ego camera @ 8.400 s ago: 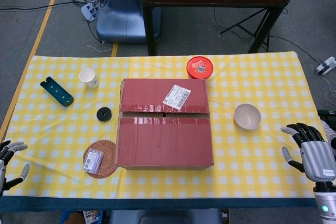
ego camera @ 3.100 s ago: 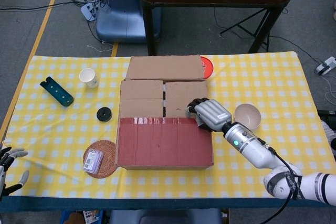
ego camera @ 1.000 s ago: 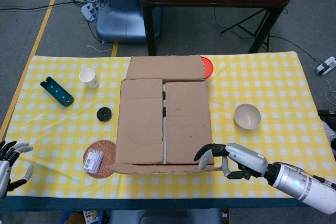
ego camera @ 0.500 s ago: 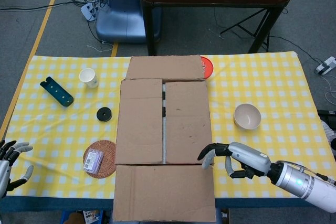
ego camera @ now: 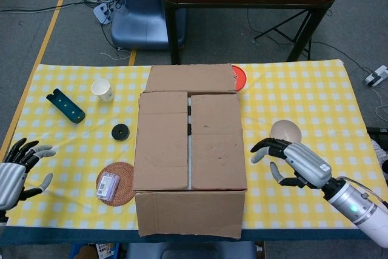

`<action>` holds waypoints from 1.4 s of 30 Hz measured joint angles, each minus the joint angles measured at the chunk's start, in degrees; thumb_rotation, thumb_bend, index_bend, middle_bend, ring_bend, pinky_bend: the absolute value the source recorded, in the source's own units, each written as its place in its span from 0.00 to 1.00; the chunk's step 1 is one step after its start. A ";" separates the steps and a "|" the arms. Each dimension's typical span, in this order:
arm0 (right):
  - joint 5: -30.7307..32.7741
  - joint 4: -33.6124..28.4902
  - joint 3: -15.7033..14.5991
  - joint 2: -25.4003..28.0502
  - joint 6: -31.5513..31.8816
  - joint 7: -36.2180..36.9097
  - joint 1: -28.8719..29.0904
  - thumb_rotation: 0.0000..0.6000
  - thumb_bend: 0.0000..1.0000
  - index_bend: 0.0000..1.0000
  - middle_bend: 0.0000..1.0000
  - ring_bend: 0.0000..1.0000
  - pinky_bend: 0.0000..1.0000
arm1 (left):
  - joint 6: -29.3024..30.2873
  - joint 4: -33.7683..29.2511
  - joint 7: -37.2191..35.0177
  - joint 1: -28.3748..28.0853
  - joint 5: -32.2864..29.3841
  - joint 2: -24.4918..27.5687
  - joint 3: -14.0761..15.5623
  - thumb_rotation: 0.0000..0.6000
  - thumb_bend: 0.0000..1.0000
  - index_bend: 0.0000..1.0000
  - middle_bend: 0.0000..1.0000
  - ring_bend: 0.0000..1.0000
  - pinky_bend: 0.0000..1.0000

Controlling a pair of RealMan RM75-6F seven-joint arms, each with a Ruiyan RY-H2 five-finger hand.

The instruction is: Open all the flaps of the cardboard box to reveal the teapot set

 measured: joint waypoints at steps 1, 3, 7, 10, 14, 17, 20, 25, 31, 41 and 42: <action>1.74 -0.33 0.32 -0.17 0.57 -3.19 -1.02 1.00 0.62 0.33 0.26 0.17 0.24 | -0.68 0.24 -1.55 -1.20 0.78 0.18 -0.23 1.00 0.39 0.33 0.24 0.12 0.00; 4.37 -0.80 0.80 -0.57 1.68 -7.82 -2.70 1.00 0.62 0.32 0.26 0.17 0.24 | -2.39 0.90 -4.98 -4.51 2.95 0.52 -0.78 1.00 0.39 0.32 0.24 0.12 0.00; 10.49 -1.92 1.99 -1.86 5.31 -16.55 -7.20 1.00 0.62 0.31 0.26 0.17 0.24 | -5.41 1.98 -10.09 -11.37 7.82 0.61 -1.73 1.00 0.39 0.32 0.24 0.11 0.00; 13.19 -2.70 2.88 -2.56 8.11 -20.24 -9.96 1.00 0.62 0.31 0.26 0.17 0.24 | -7.61 2.35 -12.04 -16.50 11.52 0.24 -2.36 0.96 0.39 0.32 0.24 0.11 0.00; 14.94 -3.53 3.89 -2.85 10.10 -22.37 -12.18 1.00 0.62 0.30 0.26 0.17 0.24 | -10.43 1.89 -12.81 -22.47 15.19 -0.87 -3.09 0.87 0.40 0.32 0.24 0.11 0.00; 15.55 -3.80 4.46 -2.84 10.54 -22.88 -13.07 1.00 0.62 0.30 0.26 0.17 0.24 | -12.93 0.91 -12.85 -26.51 16.84 -2.04 -3.51 0.87 0.40 0.32 0.24 0.10 0.00; 16.01 -3.87 4.82 -2.86 10.54 -23.35 -13.63 1.00 0.63 0.30 0.26 0.17 0.24 | -15.55 -0.20 -12.78 -30.08 17.49 -3.53 -3.88 0.84 0.43 0.32 0.24 0.10 0.00; 16.61 -3.81 5.42 -2.98 10.22 -23.81 -14.48 1.00 0.66 0.30 0.26 0.17 0.24 | -20.18 -1.43 -11.93 -35.26 17.15 -6.27 -4.44 0.74 0.46 0.33 0.24 0.09 0.00; 17.06 -3.23 5.86 -3.20 9.54 -23.27 -15.29 1.00 0.67 0.29 0.25 0.17 0.24 | -25.15 -2.46 -10.31 -40.47 15.02 -9.25 -5.20 0.59 0.49 0.34 0.24 0.09 0.00; 16.68 -2.37 6.29 -3.29 8.82 -21.77 -16.42 1.00 0.67 0.29 0.25 0.17 0.24 | -31.98 -2.50 -2.50 -45.47 10.27 -13.79 -5.85 0.56 0.49 0.39 0.28 0.09 0.00; 16.60 -2.24 6.31 -3.31 8.80 -21.59 -16.54 1.00 0.67 0.29 0.25 0.17 0.24 | -32.70 -2.37 -0.94 -45.78 9.38 -14.29 -5.91 0.55 0.49 0.40 0.29 0.09 0.00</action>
